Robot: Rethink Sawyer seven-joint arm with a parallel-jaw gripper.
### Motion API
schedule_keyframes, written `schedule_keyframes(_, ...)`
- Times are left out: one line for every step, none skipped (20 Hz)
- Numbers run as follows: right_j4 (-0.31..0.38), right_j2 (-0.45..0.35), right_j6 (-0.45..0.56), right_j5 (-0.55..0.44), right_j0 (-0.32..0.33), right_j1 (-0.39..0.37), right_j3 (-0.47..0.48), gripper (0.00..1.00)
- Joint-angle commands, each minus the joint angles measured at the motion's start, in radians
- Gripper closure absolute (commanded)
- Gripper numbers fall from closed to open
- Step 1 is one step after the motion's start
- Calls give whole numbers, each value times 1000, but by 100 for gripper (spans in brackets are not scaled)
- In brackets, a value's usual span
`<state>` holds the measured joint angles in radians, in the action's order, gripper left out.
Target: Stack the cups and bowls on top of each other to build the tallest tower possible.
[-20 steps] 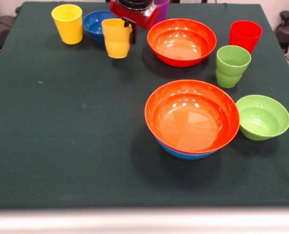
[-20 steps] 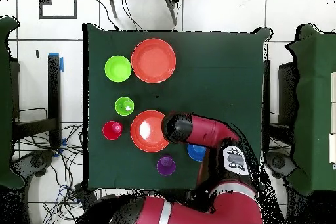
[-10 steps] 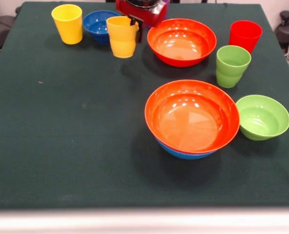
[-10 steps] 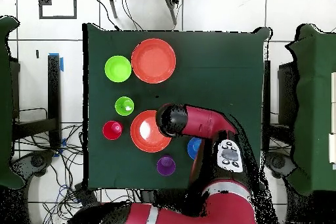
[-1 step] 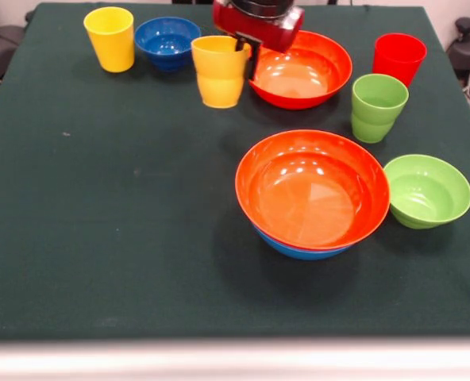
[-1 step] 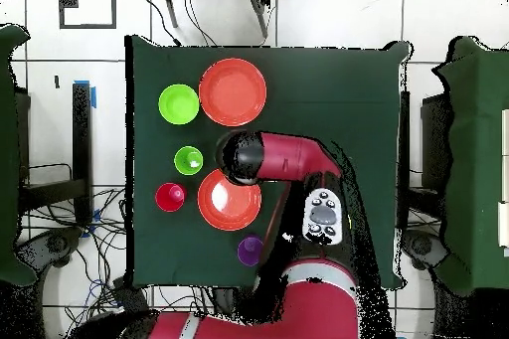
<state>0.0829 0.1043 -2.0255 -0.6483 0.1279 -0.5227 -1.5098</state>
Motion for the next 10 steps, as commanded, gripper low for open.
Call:
schedule_keyframes(24,-34,-48,-274,-84,39,239,100)
schedule_keyframes(36,-14,-55,-314,-102,41,266,100)
schedule_keyframes(40,-6,-58,-335,-110,42,279,100)
schedule_keyframes(50,6,-55,-374,-119,46,305,100)
schedule_keyframes(52,9,-52,-393,-123,47,316,100)
schedule_keyframes(53,13,-51,-414,-127,50,334,100)
schedule_keyframes(54,17,-51,-436,-131,54,351,100)
schedule_keyframes(56,20,-52,-455,-136,57,366,100)
schedule_keyframes(57,25,-54,-479,-142,60,385,100)
schedule_keyframes(60,25,-49,-503,-144,71,417,100)
